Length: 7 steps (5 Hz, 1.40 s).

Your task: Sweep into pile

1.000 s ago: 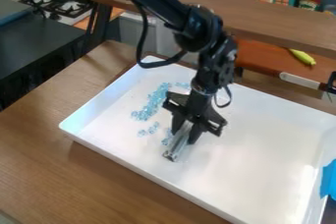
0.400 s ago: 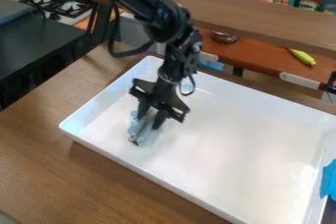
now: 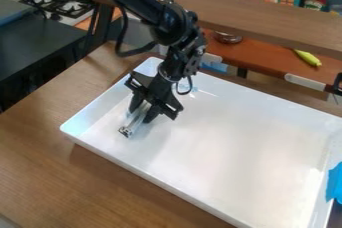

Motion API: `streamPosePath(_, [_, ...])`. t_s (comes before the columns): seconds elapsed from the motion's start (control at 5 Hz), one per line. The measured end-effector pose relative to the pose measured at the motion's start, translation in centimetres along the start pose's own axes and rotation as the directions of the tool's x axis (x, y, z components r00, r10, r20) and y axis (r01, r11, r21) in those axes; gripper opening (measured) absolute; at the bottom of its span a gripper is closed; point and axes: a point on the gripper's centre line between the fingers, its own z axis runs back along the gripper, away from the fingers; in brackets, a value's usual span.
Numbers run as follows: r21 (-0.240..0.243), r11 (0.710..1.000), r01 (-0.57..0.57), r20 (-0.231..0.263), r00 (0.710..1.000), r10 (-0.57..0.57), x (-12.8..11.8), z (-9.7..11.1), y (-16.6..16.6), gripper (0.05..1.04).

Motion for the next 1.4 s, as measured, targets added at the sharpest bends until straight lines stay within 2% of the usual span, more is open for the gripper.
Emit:
streamPosePath(0.2, [-0.097,0.995,0.005,0.005,1.0,-0.004,-0.2,0.7,-1.3,0.387])
streamPosePath(0.4, [-0.227,0.974,-0.011,0.042,0.999,0.022,0.0,4.6,-2.7,0.387])
streamPosePath(0.6, [-0.267,0.963,-0.036,0.014,0.999,0.042,-0.1,6.0,-3.2,0.387])
streamPosePath(0.8, [-0.279,0.96,-0.014,0.014,1.0,0.019,-0.4,7.0,-4.7,0.387])
streamPosePath(1.0, [-0.295,0.955,0.037,0.022,0.999,-0.032,-1.5,8.8,-8.0,0.387])
streamPosePath(1.2, [-0.317,0.948,0.043,-0.041,0.997,-0.059,-3.4,10.8,-10.5,0.387])
streamPosePath(1.4, [-0.334,0.942,0.025,-0.032,0.999,-0.038,-3.2,13.2,-11.9,0.387])
